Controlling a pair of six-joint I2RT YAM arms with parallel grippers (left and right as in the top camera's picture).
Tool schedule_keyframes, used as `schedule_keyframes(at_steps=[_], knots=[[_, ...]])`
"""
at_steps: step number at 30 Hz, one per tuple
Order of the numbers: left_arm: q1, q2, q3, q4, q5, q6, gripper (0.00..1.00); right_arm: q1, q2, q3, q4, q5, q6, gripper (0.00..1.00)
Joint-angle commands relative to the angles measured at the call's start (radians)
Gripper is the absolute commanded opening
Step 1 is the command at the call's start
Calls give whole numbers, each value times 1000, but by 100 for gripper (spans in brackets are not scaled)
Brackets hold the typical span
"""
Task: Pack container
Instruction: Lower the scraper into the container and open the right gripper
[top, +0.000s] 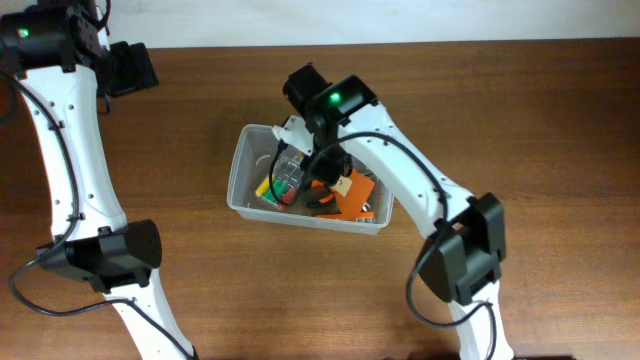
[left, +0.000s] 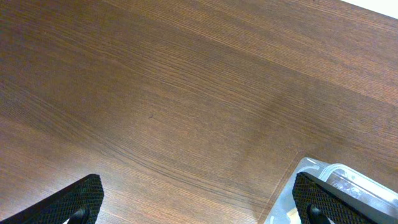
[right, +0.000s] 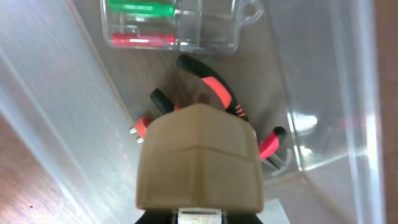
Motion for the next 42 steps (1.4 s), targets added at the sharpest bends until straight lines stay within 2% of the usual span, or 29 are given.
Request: schedule_keyframes(at_steps=[1,7,17,23,26,28,31,34,39,42], knots=[[5,-9,16,-1,-7,-9,99,3,39,21,-3,-28,-11,11],[5,-9,16,-1,-7,-9,99,3,100,21,-3,-76,8,24],[5,-9,16,-1,-7,-9,99,4,148,21,-21,-105,19,25],[5,-9,16,-1,-7,-9,99,4,139,30,-59,-113,20,30],[5,-9,16,-1,-7,-9,99,-1,110,58,-78,-100,84,36],[5,-9,16,-1,-7,-9,99,-15,85,89,-79,-39,212,40],[5,-9,16,-1,-7,-9,99,-62,51,151,-101,10,372,48],[5,-9,16,-1,-7,-9,99,-150,20,221,-132,13,461,54],[5,-9,16,-1,-7,-9,99,-375,1,332,-213,13,513,70],[5,-9,16,-1,-7,-9,99,-494,1,338,-252,4,512,74]])
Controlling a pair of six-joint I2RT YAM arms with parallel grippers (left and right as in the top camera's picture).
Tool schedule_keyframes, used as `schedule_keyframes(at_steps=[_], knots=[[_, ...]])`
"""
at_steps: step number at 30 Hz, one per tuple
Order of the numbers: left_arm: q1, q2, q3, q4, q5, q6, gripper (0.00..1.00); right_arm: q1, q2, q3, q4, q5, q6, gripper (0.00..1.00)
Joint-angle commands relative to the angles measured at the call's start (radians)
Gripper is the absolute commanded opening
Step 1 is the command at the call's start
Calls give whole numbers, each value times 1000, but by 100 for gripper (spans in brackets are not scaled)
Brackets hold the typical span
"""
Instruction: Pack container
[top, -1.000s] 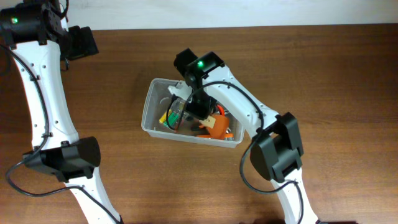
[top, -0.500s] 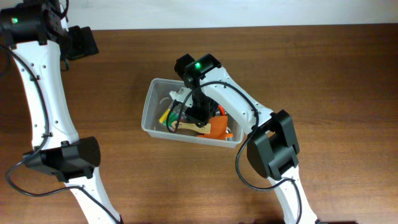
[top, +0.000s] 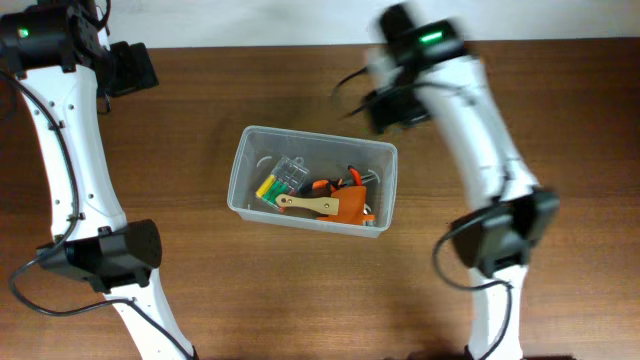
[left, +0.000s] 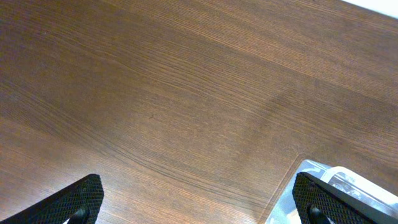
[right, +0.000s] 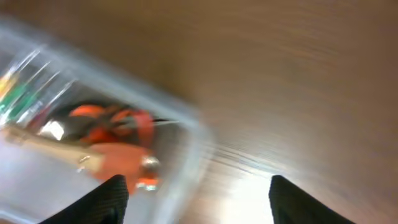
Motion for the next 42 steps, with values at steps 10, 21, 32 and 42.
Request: schedule_keyframes(at_steps=[10,21,32,42], knots=[[5,-9,16,-1,-7,-9,99,-311,-29,18,-100,-26,45,99],[5,-9,16,-1,-7,-9,99,-323,-29,18,-100,-26,45,99],[5,-9,16,-1,-7,-9,99,-322,-128,18,-100,-26,45,99],[5,-9,16,-1,-7,-9,99,-322,-596,12,-100,-26,45,99]])
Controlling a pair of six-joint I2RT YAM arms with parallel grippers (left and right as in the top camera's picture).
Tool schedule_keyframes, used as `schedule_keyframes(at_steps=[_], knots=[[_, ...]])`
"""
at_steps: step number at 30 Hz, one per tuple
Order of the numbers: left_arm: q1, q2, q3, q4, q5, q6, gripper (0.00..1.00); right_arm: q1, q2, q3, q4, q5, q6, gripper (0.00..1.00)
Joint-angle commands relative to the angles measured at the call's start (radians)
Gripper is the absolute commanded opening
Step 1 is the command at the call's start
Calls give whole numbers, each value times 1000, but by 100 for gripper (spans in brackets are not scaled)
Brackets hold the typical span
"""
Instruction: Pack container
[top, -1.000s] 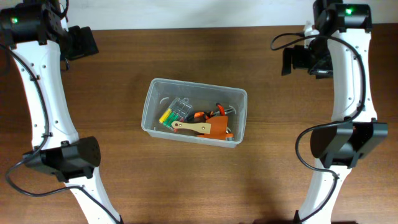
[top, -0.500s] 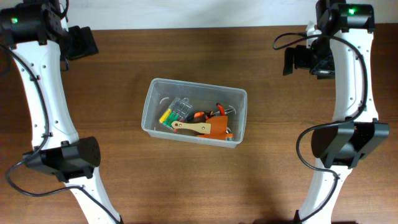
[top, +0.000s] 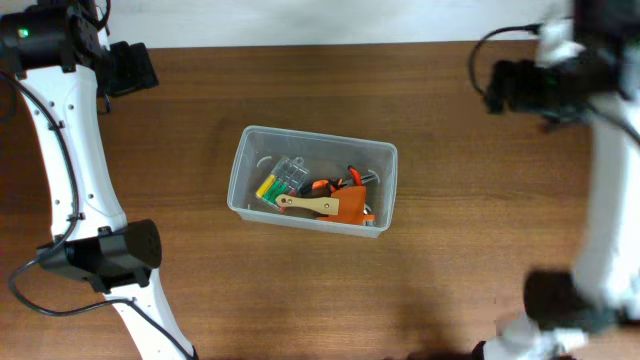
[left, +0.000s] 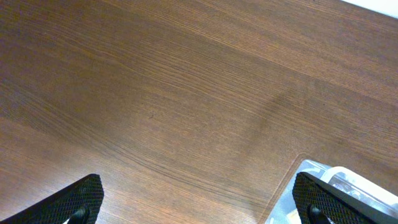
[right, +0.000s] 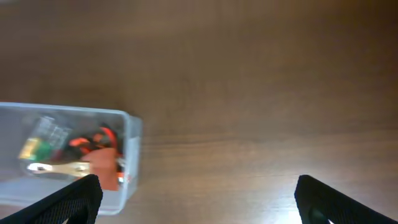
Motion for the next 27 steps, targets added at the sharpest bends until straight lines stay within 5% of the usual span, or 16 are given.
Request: schedule_keyframes(at_steps=[1,8,20,27], knots=[[5,-9,16,-1,-7,-9,99,-5,-218,-2,-4,-13,8,99],[5,-9,16,-1,-7,-9,99,-5,-556,-260,159,61,-3,99],[5,-9,16,-1,-7,-9,99,-5,-1262,-1323,975,66,-15,99],[5,-9,16,-1,-7,-9,99,-5,-1463,-1714,1226,44,-14,98]])
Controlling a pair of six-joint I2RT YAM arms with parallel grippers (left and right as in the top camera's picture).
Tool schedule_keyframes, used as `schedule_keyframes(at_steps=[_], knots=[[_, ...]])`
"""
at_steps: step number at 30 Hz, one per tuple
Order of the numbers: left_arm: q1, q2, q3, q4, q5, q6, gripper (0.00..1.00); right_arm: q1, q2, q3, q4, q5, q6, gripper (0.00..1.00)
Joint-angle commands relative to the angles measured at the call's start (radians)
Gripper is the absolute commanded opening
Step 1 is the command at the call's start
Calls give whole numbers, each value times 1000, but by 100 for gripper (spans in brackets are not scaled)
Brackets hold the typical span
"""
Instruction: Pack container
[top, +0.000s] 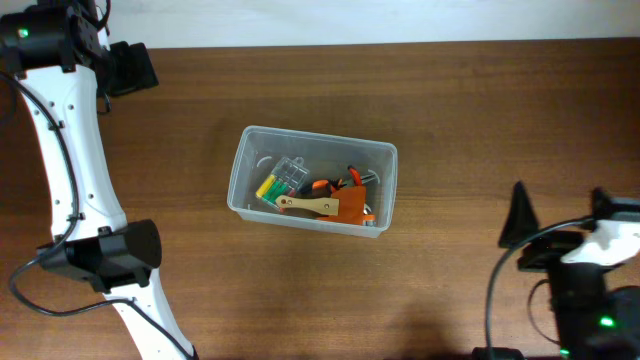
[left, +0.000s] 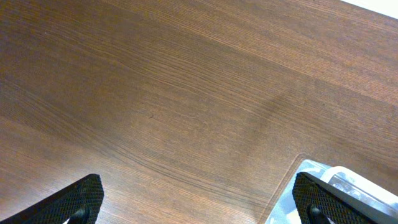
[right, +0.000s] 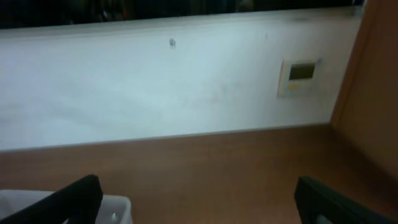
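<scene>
A clear plastic container (top: 245, 160) stands mid-table, holding a clear case of green, yellow and red bits (top: 283, 177), orange-handled pliers (top: 330, 183) and a tan-handled tool with an orange end (top: 325, 206). My left gripper (left: 199, 208) hovers open over bare wood at the far left, the container's corner (left: 306, 168) by its right finger. My right gripper (right: 199, 211) is open and empty, looking towards the wall; the right arm (top: 590, 250) is folded at the front right, well away from the container.
The brown wooden table (top: 480, 110) surrounds the container. A white wall (right: 155, 87) with a small panel (right: 300, 76) runs behind the table's far edge. The left arm's base (top: 105, 255) stands at the front left.
The right arm was stretched out at the far right with its gripper open over the table; it is now folded at the front right edge, facing the wall. The left arm has not moved.
My right gripper was down inside the container, shut on the tan-handled tool. Then it was open above the table beyond the container's far right corner, the tool lying inside. It then stood further right, and is now drawn back to the front right.
</scene>
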Motion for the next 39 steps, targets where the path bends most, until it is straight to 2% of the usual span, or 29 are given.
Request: schedule_keyframes(at_steps=[1,8,13,23,30,39], knots=[[5,-9,16,-1,-7,-9,99,-5,-87,-164,90,-14,-6,99],[5,-9,16,0,-7,-9,99,-5,-227,-423,198,-24,-6,99],[5,-9,16,0,-7,-9,99,-5,-286,-526,209,-25,-2,99],[5,-9,16,0,-7,-9,99,-5,-419,-679,225,-25,-2,99],[5,-9,16,-1,-7,-9,99,-5,-418,-758,316,-24,11,99],[5,-9,16,0,-7,-9,99,-5,-418,-803,344,-16,38,99]])
